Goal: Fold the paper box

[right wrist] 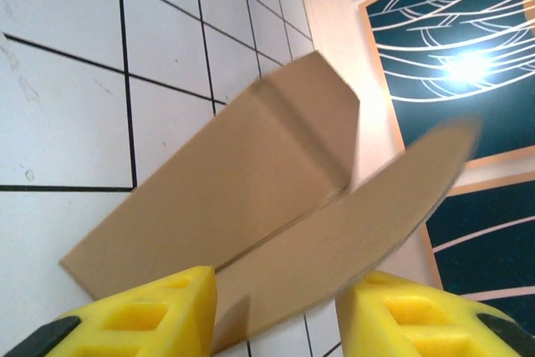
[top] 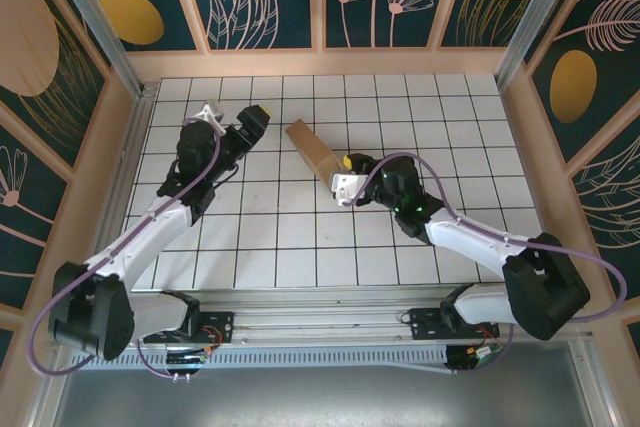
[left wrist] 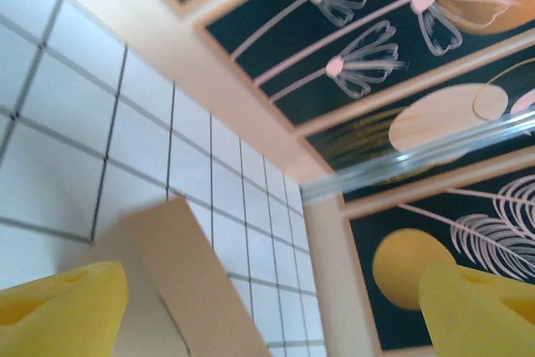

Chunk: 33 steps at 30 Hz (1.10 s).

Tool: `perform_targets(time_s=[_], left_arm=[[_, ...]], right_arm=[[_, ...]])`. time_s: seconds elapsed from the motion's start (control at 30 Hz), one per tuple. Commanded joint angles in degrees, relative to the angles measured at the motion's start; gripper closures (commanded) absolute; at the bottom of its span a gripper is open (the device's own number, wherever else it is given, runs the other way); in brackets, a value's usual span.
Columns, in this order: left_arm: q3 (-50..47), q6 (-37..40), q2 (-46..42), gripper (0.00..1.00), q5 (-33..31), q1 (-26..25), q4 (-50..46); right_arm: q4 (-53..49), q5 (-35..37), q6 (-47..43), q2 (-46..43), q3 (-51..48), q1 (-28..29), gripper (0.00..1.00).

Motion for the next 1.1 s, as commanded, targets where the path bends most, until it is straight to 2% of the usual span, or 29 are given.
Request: perform_targets(time_s=[0.0,0.13,0.2,0.23,0.3,0.4,0.53,0.7,0.83,0.97,1.07], left_arm=[[0.57,6.91,-0.3,0.1,-6.97,0.16,-11.78],[2.33,10.74,2.24,0.09,-7.08,0.19,-17.01],[2.98,13.64,4.01,0.08,-4.79,0.19,-17.5],[3.26,15.51,5.05,0.08,-2.4,0.14,-16.92],[2.84,17.02,7.24,0.07,1.33,0.19,-14.79],[3.17,16.79,10.8,0.07,5.68,0.16,-13.23],[2.96,16.31,12.6,0.07,7.9,0.16,-11.19],[2.3,16.68,12.95,0.07,8.21,0.18,-10.8],[0.69,16.49,13.61,0.07,9.91,0.18,-9.35],[1.76,16.5,16.36,0.09,8.68,0.19,-12.27],[1.96,15.05,17.23,0.1,9.29,0.18,-11.28]], right_arm=[[-8.52,-4.44,2.7,-1.13,2.94,-1.12,0.58],[-14.0,-7.89,7.1,1.92,7.84,-3.19,0.6],[-10.25,-8.41,13.88,3.23,7.64,-4.92,0.47],[-9.16,-9.01,17.17,3.45,7.72,-4.97,0.44],[-8.11,-11.64,21.52,3.05,6.79,-7.51,0.43],[-0.8,-15.53,23.82,2.13,0.93,-11.1,0.44],[2.99,-17.84,18.22,3.71,-1.66,-13.26,0.5],[7.22,-17.59,10.15,8.55,0.56,-15.04,0.46],[6.45,-20.66,0.3,12.53,2.77,-16.69,0.46],[7.87,-24.87,-2.17,15.05,3.94,-16.93,0.53],[11.36,-26.19,-2.7,17.13,3.54,-16.85,0.68]])
